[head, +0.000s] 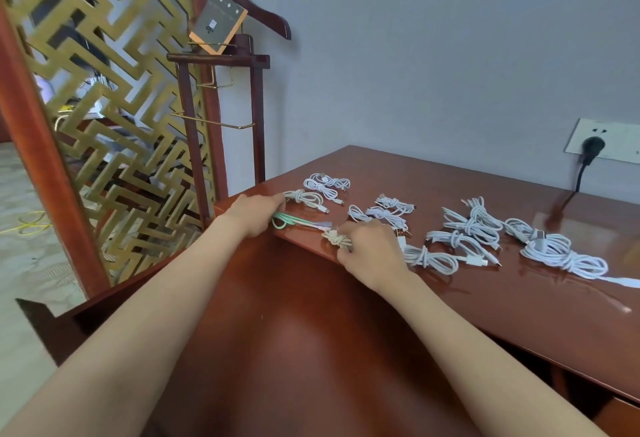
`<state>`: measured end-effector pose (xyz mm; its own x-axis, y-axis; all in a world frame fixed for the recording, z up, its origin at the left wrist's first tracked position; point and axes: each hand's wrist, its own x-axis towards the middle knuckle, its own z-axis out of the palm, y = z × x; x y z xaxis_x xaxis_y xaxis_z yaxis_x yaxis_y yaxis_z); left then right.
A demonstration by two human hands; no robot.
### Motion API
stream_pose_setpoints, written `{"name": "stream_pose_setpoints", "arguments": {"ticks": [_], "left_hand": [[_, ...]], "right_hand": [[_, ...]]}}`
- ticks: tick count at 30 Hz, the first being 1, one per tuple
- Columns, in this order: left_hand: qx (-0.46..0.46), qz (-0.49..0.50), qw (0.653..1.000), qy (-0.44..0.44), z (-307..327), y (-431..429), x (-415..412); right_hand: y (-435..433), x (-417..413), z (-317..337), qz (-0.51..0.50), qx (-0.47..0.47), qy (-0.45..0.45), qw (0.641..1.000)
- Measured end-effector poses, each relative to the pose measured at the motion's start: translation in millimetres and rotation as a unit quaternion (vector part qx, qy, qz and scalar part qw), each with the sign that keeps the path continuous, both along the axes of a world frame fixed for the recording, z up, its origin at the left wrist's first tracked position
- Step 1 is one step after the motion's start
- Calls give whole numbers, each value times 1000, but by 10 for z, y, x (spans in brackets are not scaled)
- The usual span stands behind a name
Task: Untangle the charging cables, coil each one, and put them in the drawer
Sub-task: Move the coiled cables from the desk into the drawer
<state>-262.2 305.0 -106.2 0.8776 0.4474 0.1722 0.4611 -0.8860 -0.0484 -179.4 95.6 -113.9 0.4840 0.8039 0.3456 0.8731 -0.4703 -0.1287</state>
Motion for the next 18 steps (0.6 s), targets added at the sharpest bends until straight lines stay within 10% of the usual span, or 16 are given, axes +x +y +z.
{"name": "stream_pose_setpoints", "arguments": {"ticks": [5,18], "left_hand": [[-128,-59,989,-43,-28,219,-312],[-103,-80,991,36,-407,353,-580]], "right_hand": [[31,-252,-70,88,28,22,996],[95,-490,-514,92,-23,93,991]]}}
